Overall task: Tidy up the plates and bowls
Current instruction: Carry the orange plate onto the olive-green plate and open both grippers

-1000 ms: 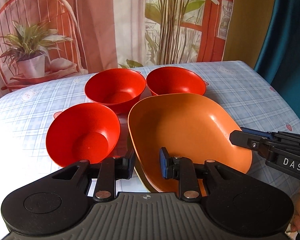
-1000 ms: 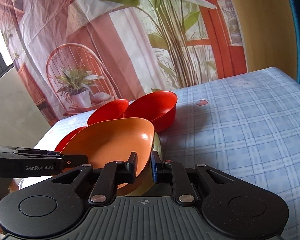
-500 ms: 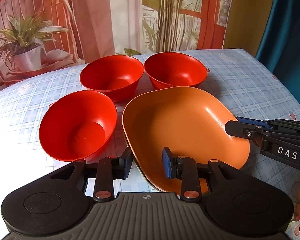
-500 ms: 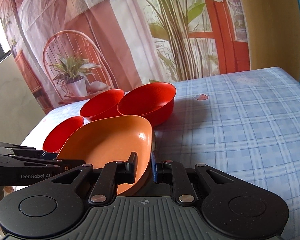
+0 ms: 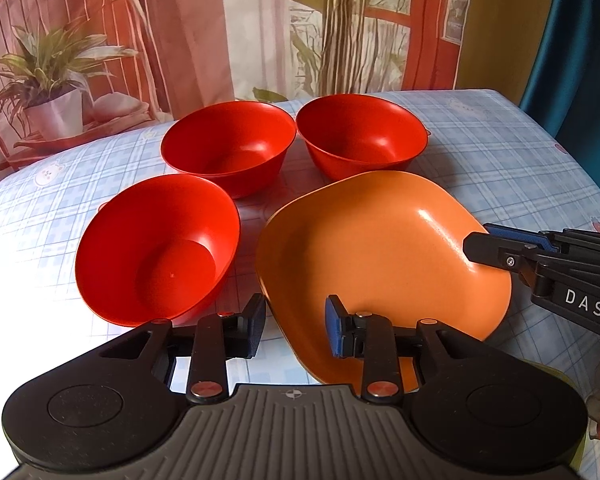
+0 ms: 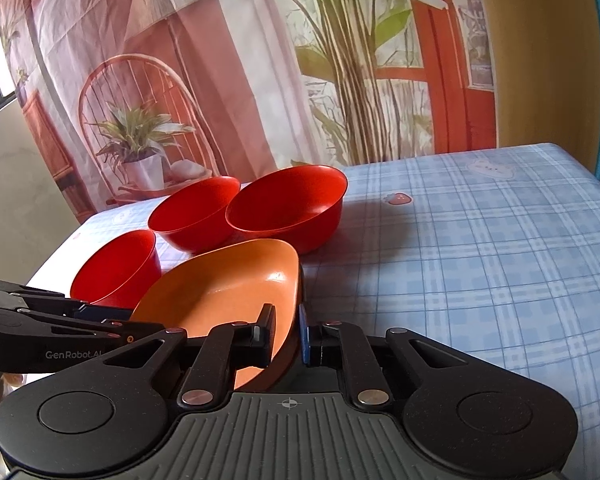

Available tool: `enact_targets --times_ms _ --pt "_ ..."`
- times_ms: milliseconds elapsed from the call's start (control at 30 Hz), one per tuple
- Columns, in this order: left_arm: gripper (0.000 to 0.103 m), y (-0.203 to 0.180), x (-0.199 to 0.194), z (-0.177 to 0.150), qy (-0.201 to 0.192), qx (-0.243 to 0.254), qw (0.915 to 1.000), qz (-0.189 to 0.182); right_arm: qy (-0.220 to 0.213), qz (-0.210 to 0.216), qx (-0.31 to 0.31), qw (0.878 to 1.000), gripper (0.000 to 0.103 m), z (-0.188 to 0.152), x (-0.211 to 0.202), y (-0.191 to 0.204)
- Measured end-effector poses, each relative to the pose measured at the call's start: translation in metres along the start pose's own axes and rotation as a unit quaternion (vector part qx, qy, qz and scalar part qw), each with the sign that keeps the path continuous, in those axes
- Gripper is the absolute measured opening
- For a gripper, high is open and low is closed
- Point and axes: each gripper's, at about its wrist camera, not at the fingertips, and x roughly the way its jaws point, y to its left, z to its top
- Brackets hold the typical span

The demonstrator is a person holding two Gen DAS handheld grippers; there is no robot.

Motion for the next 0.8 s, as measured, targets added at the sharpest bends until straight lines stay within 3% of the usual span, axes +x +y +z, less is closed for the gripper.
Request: enact_targets --times_ms 500,800 --pt "0.036 -0.003 -0.017 -0.003 -0.031 -0.016 0.9994 -0.005 -0.001 -0.022 -0.034 0.999 0.016 -0.002 -0.002 0.011" --pt "0.04 -0.005 -0.043 -0.012 -0.051 -0.034 0.9981 -0.009 -0.011 -0.01 -0.032 0.999 0.018 -0.002 -0.028 0.017"
